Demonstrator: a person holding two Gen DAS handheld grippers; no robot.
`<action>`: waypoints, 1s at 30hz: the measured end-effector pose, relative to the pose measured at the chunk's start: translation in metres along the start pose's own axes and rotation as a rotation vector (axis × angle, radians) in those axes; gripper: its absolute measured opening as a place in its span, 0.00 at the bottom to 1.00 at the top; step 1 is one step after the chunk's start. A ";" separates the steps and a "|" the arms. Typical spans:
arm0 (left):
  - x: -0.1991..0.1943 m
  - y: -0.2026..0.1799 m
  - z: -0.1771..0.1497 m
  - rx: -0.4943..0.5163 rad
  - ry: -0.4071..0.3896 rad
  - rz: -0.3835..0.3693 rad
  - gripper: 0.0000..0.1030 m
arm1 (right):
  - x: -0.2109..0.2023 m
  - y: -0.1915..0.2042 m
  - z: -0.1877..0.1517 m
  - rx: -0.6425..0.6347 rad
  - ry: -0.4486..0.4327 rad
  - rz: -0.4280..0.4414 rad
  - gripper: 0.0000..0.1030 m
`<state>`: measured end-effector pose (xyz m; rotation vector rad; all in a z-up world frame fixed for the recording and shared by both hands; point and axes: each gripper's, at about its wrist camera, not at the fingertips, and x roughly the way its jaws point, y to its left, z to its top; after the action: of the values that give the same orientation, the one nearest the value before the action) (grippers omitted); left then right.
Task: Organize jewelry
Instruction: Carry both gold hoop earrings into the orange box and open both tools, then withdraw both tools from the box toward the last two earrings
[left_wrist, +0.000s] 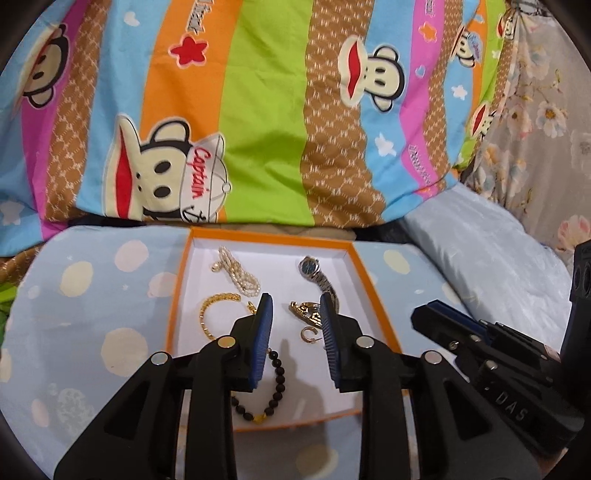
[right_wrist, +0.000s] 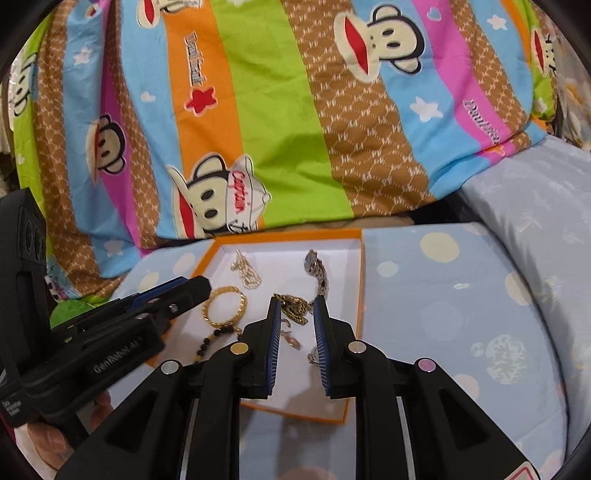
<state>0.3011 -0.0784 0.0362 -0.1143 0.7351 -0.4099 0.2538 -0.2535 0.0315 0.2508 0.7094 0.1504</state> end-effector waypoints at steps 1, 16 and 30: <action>-0.013 0.000 0.001 0.003 -0.017 -0.001 0.32 | -0.015 0.001 0.000 0.003 -0.021 0.003 0.20; -0.154 0.019 -0.095 0.016 -0.022 0.051 0.44 | -0.160 0.010 -0.091 0.036 -0.076 -0.011 0.28; -0.171 0.021 -0.181 -0.041 0.095 0.051 0.45 | -0.151 0.015 -0.180 0.046 0.084 -0.056 0.29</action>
<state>0.0723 0.0173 0.0043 -0.1145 0.8382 -0.3532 0.0214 -0.2405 -0.0011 0.2694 0.8037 0.0916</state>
